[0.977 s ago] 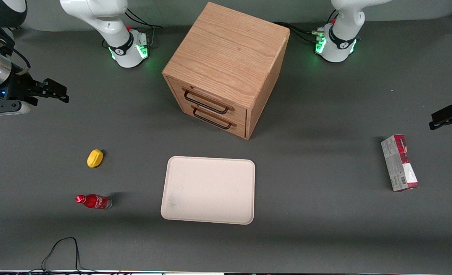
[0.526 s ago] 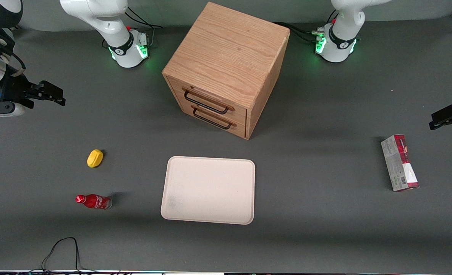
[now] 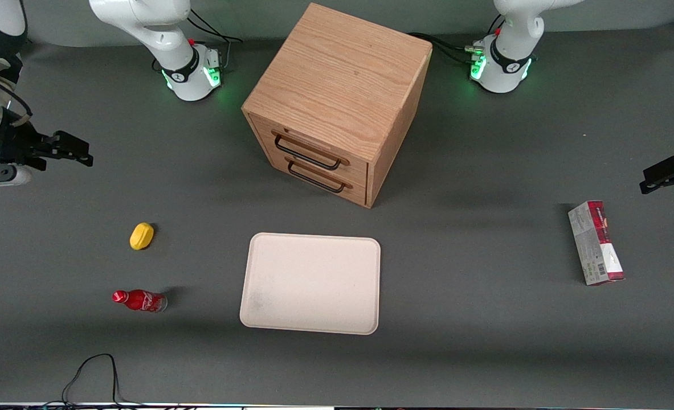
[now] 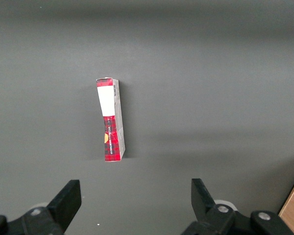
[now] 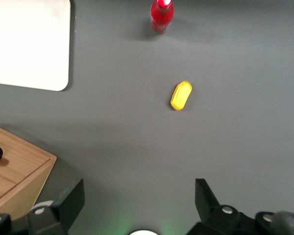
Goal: Place coke bottle on tray
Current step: 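Move the open right gripper down over the red Coca-Cola bottle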
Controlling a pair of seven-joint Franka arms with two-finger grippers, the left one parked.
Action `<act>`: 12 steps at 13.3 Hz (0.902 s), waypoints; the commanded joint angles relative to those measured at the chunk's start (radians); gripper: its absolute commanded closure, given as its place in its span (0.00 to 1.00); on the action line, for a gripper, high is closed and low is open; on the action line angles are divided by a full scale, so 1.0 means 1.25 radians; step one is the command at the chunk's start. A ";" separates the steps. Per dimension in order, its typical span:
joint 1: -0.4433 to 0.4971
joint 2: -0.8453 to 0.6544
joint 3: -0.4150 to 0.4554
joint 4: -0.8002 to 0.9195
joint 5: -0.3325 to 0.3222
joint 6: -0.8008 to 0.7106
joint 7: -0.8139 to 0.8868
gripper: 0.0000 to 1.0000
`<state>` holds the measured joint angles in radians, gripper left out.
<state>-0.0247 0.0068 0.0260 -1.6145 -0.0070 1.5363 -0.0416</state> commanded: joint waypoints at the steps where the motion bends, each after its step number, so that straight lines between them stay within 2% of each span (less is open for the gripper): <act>1: -0.011 0.207 -0.012 0.261 0.012 -0.063 -0.023 0.00; 3: -0.011 0.357 -0.007 0.450 0.012 -0.106 -0.021 0.00; 4: -0.008 0.399 -0.004 0.497 0.013 -0.107 -0.018 0.00; 9: -0.006 0.441 -0.004 0.516 0.011 -0.095 -0.012 0.00; 12: -0.006 0.486 -0.004 0.511 0.011 -0.047 -0.013 0.00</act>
<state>-0.0326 0.5563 0.0224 -1.0167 -0.0061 1.4565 -0.0459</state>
